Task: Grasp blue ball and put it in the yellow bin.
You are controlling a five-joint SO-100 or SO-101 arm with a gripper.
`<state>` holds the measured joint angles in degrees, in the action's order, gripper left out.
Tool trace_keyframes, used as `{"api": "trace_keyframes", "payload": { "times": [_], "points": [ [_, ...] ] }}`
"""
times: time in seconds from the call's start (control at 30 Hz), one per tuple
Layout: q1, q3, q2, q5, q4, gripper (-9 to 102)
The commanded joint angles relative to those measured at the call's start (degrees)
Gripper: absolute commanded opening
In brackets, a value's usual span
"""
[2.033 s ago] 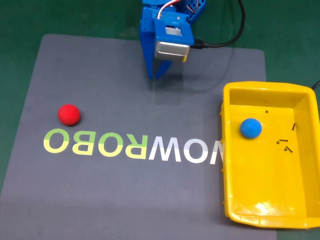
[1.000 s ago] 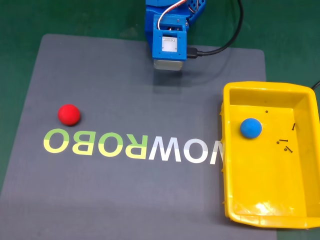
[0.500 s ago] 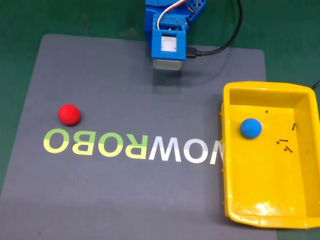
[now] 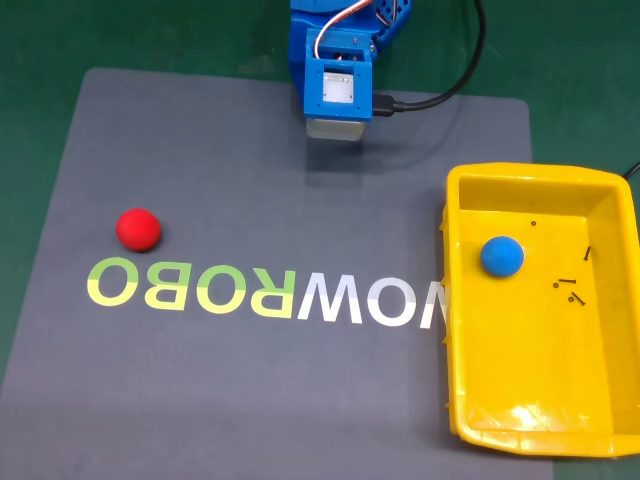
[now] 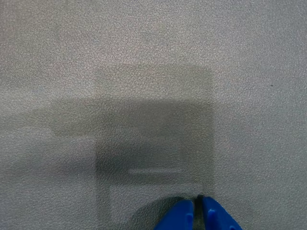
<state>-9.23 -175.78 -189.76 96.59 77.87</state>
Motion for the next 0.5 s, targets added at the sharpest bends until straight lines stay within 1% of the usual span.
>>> {"api": "trace_keyframes", "payload": {
  "times": [0.0, 0.47],
  "points": [
    [-0.8, -1.8, -0.8, 0.0, 0.4, 0],
    [-0.4, -1.8, -0.8, -0.1, 0.4, 0]
  ]
}}
